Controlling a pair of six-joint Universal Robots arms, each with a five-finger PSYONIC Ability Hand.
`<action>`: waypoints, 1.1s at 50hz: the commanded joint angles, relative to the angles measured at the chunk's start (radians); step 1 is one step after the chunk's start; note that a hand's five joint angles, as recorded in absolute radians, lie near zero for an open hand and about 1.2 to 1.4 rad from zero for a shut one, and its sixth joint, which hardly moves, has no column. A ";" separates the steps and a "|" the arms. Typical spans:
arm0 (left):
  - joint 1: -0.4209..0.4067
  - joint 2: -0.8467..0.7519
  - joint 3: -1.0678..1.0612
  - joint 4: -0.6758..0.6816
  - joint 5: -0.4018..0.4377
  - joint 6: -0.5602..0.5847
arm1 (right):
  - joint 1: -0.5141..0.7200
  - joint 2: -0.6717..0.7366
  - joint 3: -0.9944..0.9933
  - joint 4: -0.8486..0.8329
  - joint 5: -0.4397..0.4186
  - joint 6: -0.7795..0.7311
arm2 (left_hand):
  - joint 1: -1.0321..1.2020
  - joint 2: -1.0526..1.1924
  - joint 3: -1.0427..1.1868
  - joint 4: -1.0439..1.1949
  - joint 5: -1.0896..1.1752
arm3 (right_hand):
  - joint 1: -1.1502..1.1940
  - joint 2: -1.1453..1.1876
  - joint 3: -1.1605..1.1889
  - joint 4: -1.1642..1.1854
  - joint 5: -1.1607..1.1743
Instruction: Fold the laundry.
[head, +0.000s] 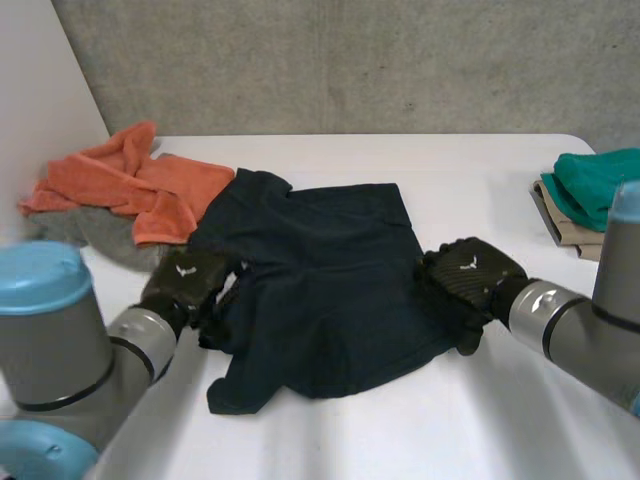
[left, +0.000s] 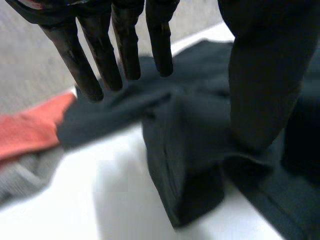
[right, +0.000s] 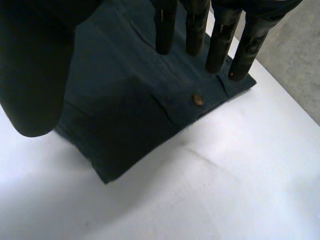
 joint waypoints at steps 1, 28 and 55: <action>0.011 -0.134 0.049 0.015 0.003 0.000 | -0.008 0.001 0.088 -0.099 0.006 0.004 | 0.155 0.156 0.152 0.149 0.146 | 0.132 0.090 0.078 0.081 0.081; 0.093 -0.259 0.184 0.205 -0.076 0.328 | -0.007 0.000 0.155 -0.146 0.000 -0.002 | 0.214 0.215 0.211 0.207 0.205 | 0.170 0.128 0.116 0.119 0.119; 0.067 0.290 -0.228 0.027 0.008 0.336 | 0.003 0.059 0.120 -0.259 -0.055 -0.011 | 0.021 0.021 0.018 0.014 0.011 | 0.408 0.366 0.354 0.356 0.357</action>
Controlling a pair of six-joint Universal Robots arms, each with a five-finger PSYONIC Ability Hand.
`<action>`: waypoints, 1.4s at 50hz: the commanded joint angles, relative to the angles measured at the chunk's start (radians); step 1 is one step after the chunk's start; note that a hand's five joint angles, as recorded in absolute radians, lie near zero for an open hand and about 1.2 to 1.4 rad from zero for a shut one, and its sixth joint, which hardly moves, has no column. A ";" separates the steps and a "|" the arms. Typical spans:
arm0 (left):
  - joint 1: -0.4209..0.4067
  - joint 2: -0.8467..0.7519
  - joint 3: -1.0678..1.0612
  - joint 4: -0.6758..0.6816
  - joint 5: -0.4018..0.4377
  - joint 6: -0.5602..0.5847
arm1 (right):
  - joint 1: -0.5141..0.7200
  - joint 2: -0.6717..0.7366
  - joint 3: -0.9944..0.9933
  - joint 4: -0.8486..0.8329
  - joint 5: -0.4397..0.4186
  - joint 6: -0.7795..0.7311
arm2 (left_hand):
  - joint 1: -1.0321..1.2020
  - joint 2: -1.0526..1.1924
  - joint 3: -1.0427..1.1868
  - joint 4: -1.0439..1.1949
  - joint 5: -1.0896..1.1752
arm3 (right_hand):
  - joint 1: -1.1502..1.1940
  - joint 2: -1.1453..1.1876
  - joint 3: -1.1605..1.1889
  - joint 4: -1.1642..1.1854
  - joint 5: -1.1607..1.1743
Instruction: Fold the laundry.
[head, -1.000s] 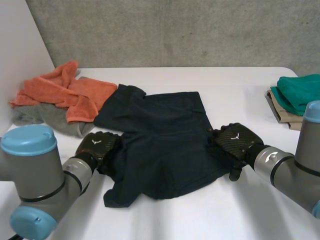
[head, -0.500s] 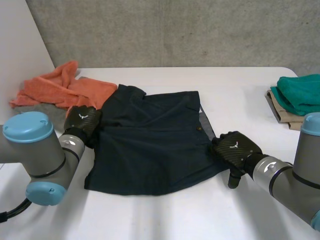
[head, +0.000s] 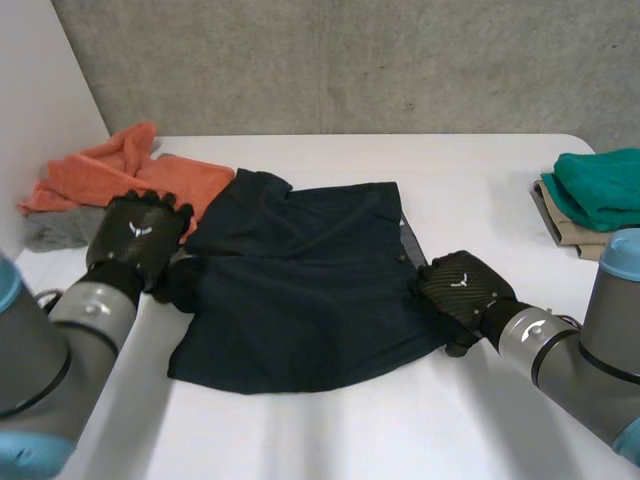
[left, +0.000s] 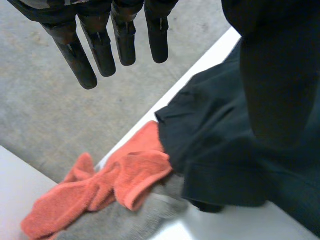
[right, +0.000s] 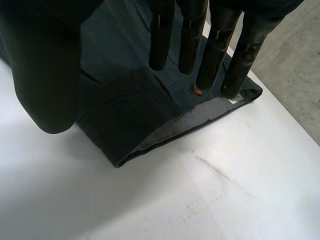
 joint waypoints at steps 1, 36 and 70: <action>-0.007 0.115 -0.148 -0.139 0.081 -0.003 | 0.006 0.055 -0.043 -0.013 -0.004 -0.004 | 0.182 0.195 0.189 0.198 0.202 | 0.266 0.198 0.188 0.190 0.206; 0.011 -0.171 -0.111 -0.078 0.142 0.014 | -0.003 0.066 -0.017 0.005 0.002 -0.001 | 0.499 0.512 0.506 0.515 0.519 | 0.969 0.902 0.892 0.893 0.909; -0.066 0.003 -0.138 -0.444 0.079 0.112 | -0.003 -0.083 -0.027 0.566 0.023 -0.279 | 1.077 1.090 1.085 1.093 1.098 | 0.969 0.902 0.892 0.893 0.909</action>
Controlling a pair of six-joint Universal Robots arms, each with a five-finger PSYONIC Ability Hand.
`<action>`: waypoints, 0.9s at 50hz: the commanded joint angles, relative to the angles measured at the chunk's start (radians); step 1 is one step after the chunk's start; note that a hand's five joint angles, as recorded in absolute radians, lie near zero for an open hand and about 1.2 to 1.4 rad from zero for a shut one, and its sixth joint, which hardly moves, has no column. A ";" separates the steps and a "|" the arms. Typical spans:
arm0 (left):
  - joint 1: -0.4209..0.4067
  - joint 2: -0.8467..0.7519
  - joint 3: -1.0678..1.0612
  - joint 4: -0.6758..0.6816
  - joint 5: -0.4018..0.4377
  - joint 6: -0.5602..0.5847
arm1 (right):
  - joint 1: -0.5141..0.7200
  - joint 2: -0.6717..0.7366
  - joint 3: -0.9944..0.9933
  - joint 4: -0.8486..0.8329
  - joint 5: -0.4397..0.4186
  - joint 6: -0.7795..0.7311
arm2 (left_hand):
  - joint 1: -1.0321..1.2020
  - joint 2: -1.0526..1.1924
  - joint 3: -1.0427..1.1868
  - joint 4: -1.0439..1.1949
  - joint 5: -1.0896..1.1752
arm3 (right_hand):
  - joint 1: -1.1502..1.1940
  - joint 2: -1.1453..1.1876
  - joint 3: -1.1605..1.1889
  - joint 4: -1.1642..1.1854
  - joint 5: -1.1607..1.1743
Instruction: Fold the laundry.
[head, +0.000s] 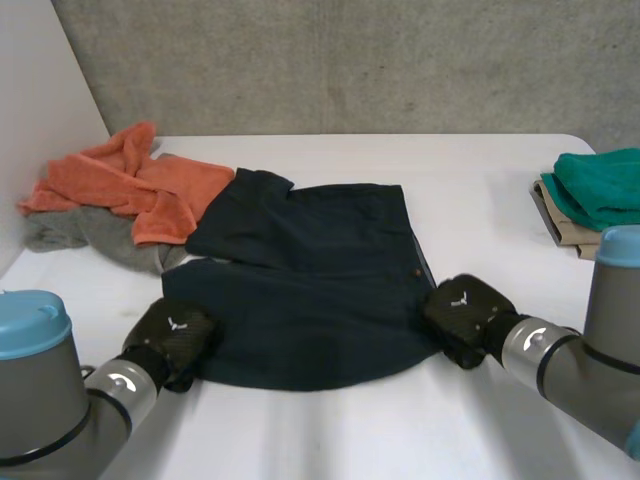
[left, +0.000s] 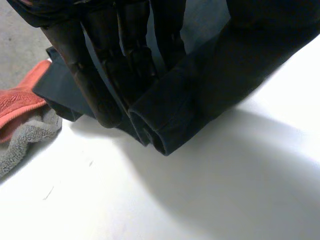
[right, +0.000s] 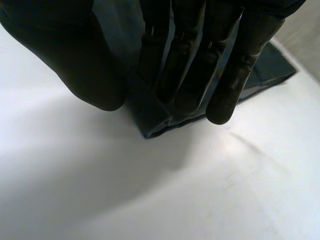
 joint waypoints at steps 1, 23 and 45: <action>-0.080 0.147 -0.023 -0.379 -0.020 0.049 | -0.008 -0.116 0.015 0.501 0.032 -0.277 | 0.267 0.206 0.214 0.201 0.252 | 0.460 0.220 0.210 0.208 0.255; -0.121 0.146 0.130 -0.283 -0.023 0.051 | -0.038 -0.185 -0.017 0.363 0.092 -0.259 | 0.267 0.206 0.214 0.201 0.252 | 0.460 0.220 0.210 0.208 0.255; -0.126 -0.738 1.208 0.119 -0.061 0.183 | 0.031 0.381 -0.586 -0.318 0.304 -0.166 | 0.267 0.206 0.214 0.201 0.252 | 0.460 0.220 0.210 0.208 0.255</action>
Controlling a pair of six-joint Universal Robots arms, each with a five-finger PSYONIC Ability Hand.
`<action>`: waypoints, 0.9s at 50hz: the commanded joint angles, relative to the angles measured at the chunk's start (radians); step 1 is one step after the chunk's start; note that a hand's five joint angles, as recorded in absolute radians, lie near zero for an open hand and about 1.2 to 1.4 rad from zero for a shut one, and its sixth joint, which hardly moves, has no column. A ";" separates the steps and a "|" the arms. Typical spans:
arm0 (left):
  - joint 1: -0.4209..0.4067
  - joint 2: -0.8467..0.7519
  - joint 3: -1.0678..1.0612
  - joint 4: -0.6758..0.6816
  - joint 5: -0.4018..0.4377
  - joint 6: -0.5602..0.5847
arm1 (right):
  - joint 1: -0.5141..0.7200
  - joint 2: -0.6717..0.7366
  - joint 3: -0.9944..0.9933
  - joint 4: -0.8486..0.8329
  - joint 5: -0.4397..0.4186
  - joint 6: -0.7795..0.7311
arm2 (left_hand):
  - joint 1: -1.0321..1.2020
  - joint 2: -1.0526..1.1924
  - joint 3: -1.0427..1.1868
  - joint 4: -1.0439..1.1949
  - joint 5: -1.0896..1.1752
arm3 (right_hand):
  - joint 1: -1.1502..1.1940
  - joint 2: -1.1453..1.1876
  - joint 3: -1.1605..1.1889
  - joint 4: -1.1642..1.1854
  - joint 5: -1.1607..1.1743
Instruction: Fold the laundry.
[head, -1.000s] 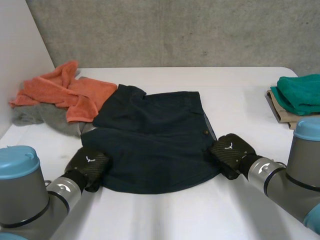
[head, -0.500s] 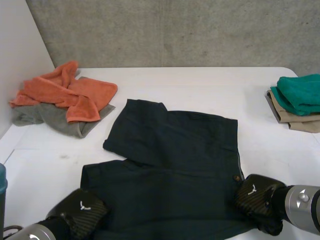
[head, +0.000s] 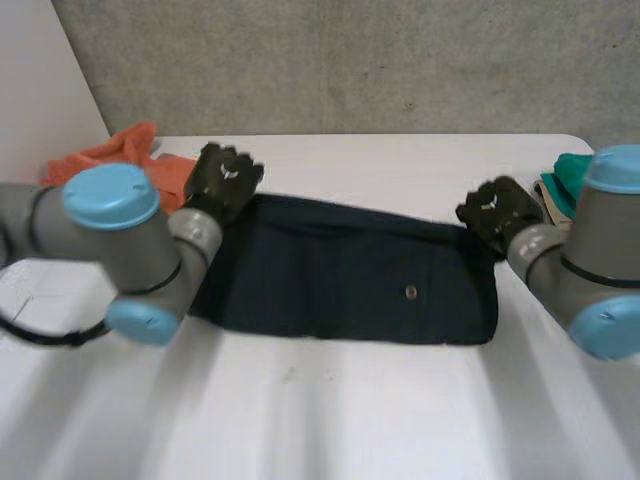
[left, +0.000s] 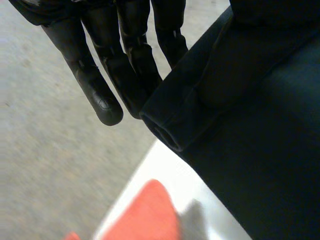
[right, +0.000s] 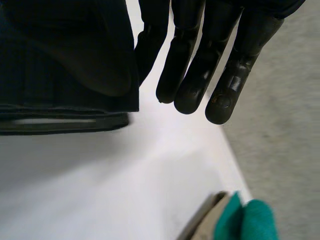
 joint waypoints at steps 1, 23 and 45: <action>-0.005 -0.357 0.452 0.021 0.000 0.115 | 0.022 0.231 -0.190 -0.267 0.025 -0.029 | 0.267 0.202 0.209 0.197 0.252 | 0.441 0.220 0.210 0.207 0.219; -0.053 -0.040 -0.005 0.111 -0.074 -0.045 | -0.034 -0.088 0.049 -0.015 -0.064 0.389 | -0.955 -1.020 -1.013 -1.025 -0.970 | -0.781 -1.002 -1.012 -1.014 -1.002; -0.057 0.135 -0.278 0.114 -0.063 -0.234 | -0.061 0.053 0.111 0.021 -0.152 0.471 | -0.955 -1.020 -1.013 -1.025 -0.970 | 0.439 0.219 0.209 0.206 0.218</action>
